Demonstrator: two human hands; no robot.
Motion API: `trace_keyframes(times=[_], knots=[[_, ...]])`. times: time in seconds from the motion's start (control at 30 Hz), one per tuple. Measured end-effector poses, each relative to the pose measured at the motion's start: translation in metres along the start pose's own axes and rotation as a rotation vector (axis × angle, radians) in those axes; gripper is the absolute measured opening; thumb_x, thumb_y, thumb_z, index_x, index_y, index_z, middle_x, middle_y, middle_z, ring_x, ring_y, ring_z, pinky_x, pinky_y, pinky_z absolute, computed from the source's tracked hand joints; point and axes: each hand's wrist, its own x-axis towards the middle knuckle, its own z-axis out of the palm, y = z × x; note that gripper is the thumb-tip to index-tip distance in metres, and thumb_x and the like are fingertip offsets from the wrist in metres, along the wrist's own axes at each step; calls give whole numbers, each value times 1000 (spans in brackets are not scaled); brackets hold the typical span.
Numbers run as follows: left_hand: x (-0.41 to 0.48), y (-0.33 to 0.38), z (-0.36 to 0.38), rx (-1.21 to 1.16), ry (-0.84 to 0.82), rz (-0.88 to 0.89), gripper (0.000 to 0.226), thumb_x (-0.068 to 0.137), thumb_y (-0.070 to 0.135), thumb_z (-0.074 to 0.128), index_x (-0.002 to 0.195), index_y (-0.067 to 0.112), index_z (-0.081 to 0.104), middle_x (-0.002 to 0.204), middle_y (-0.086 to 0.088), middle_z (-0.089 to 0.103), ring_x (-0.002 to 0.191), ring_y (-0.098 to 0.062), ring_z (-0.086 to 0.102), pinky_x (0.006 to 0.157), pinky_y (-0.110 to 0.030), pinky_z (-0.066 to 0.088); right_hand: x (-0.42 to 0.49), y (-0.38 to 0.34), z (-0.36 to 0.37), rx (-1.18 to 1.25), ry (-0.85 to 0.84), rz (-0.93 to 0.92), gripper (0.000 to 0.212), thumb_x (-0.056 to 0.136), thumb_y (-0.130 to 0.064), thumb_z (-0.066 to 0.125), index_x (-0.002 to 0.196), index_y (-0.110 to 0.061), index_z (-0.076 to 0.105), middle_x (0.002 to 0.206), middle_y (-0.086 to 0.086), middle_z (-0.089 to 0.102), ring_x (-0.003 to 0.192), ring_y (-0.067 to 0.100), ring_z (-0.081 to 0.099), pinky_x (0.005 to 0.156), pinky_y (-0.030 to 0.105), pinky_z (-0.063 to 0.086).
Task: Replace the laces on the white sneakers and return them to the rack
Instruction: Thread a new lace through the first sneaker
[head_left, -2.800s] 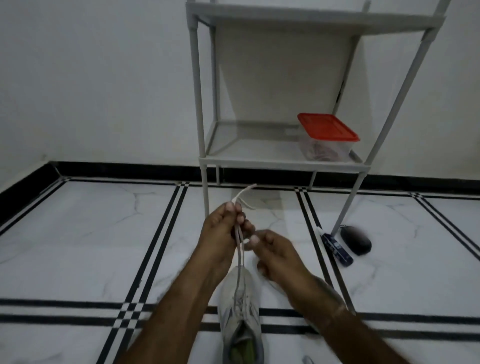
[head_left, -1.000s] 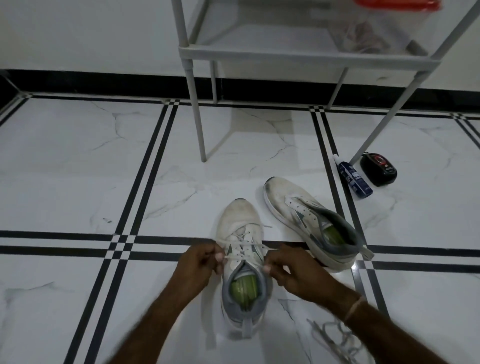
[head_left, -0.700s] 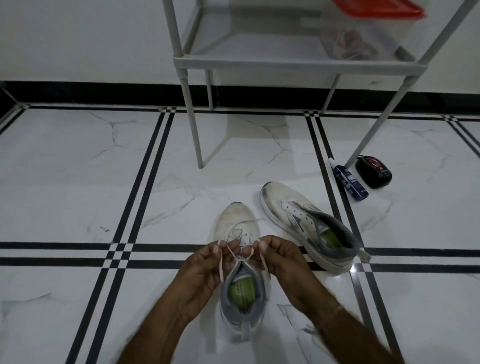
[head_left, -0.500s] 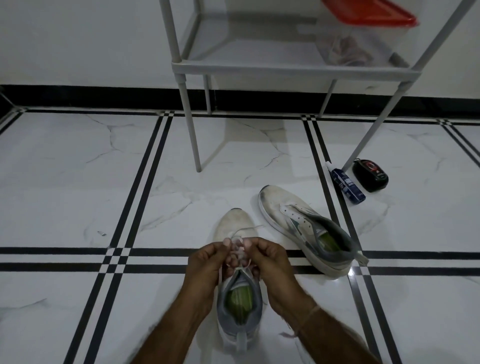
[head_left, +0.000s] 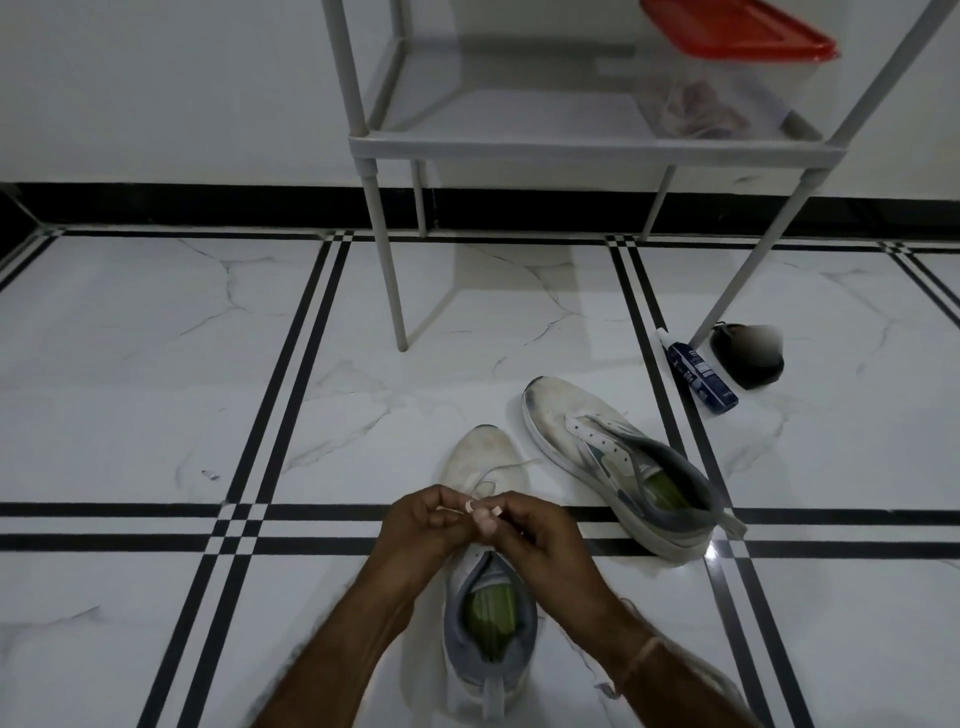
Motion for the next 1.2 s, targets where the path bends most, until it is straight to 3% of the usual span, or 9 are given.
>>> trace_keyframes(times=[0.07,0.2,0.3,0.43,0.63,0.77,0.93,1.07,1.2], knots=[[-2,-1,4,-20,20,12,22,86,6,77,100,-8,67,87,-20,77,80,-25,75,63,-19,54,-1,0,3,9,45,-9,14,101,-21,63,97,-11,73,91,8,75,94,28,72,89,45,58],[-6,-4,8,-62,21,49,21,90,11,73,101,-5,64,86,-21,76,76,-21,73,64,-22,55,-4,0,8,-107,76,-60,20,105,-22,56,90,-11,64,79,2,67,78,19,65,72,33,53],[-8,-8,7,-56,25,77,18,96,17,66,102,0,65,88,-15,77,78,-18,73,67,-21,55,-4,2,10,-113,121,-32,18,105,-22,55,93,-9,60,80,5,69,77,21,68,72,39,54],[-14,-13,10,50,56,120,24,105,24,52,98,5,64,85,-5,75,77,-9,70,66,-17,52,-3,2,13,-20,217,41,19,104,-17,58,90,-5,57,78,13,68,70,16,67,67,29,54],[-14,-13,10,224,89,174,26,109,22,42,98,13,64,84,-2,74,72,-8,67,64,-14,49,2,7,15,-98,318,131,21,101,-29,61,85,-17,58,78,8,70,77,28,69,70,44,56],[-16,-9,11,237,24,222,11,100,20,62,99,11,68,83,-3,78,80,-13,75,75,-23,58,4,4,17,-79,345,146,20,101,-24,62,87,-11,59,77,8,70,67,18,67,60,28,55],[-12,-10,11,238,103,256,6,91,9,72,87,6,70,77,-6,77,75,-21,76,76,-33,60,2,1,16,-16,331,160,14,98,-20,66,93,-11,57,80,11,72,69,15,68,59,22,53],[-12,-13,11,200,200,241,8,88,4,72,86,12,71,80,-4,77,77,-23,75,75,-37,61,-12,1,9,-60,201,109,17,91,-22,76,97,-18,61,86,3,75,83,14,74,76,33,61],[-10,-17,9,394,215,372,17,89,6,72,80,20,73,75,7,75,72,-9,72,72,-22,58,-19,1,2,-230,193,31,9,88,-18,78,91,-22,71,86,-9,76,84,9,73,79,27,60]])
